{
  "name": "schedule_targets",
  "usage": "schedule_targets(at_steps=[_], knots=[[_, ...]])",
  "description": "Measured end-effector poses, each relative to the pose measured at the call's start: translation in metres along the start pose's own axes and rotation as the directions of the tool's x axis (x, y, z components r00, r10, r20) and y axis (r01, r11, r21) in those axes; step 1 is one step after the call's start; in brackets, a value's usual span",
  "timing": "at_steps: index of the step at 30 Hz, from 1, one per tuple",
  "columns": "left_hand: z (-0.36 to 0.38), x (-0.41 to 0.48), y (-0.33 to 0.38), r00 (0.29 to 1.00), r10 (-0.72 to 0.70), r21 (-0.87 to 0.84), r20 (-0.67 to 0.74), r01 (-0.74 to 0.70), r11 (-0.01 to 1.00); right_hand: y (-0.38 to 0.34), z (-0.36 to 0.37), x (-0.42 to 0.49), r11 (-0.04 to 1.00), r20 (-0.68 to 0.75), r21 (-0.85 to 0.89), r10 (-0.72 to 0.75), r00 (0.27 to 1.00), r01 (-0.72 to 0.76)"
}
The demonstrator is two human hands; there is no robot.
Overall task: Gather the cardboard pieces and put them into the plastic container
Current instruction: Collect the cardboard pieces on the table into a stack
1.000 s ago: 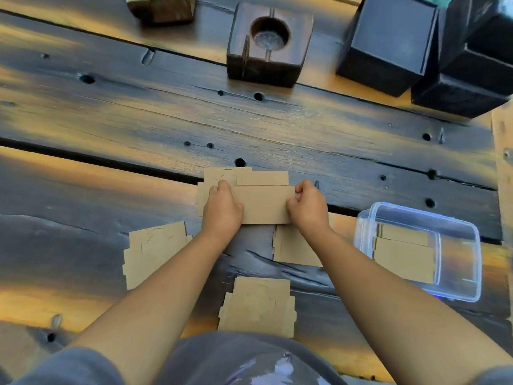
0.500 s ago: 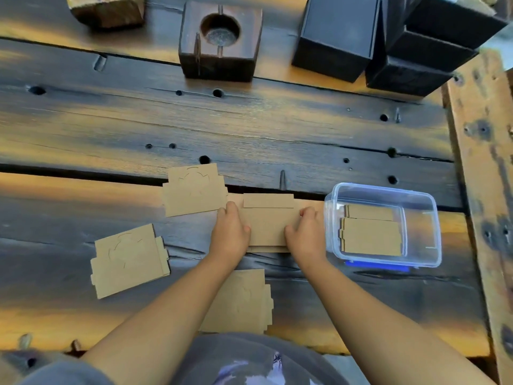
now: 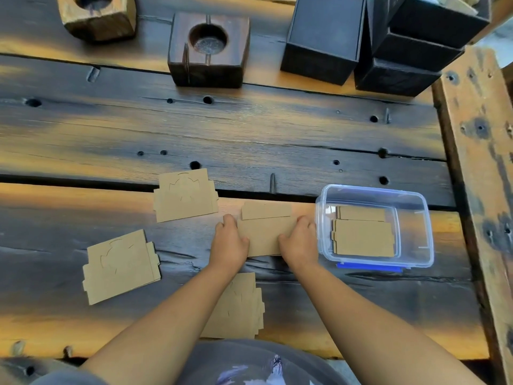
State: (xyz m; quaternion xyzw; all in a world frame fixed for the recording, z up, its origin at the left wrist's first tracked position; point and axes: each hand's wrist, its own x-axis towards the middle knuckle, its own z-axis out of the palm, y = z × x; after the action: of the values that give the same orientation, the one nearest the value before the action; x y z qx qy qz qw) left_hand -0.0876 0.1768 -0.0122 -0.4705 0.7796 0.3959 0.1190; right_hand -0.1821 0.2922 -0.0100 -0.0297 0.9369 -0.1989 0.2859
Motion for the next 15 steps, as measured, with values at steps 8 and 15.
schedule_targets(at_steps=[8,15], knots=[[0.008,0.006,0.001,0.997,-0.077,-0.026,0.003,0.077,0.997,-0.001,0.0,0.009,0.992,0.027,0.038,0.118,0.993,-0.119],[-0.011,0.018,-0.021,0.988,-0.15,-0.137,0.042,0.155,0.978,-0.007,0.006,0.015,0.995,0.109,0.053,0.08,0.991,-0.087]])
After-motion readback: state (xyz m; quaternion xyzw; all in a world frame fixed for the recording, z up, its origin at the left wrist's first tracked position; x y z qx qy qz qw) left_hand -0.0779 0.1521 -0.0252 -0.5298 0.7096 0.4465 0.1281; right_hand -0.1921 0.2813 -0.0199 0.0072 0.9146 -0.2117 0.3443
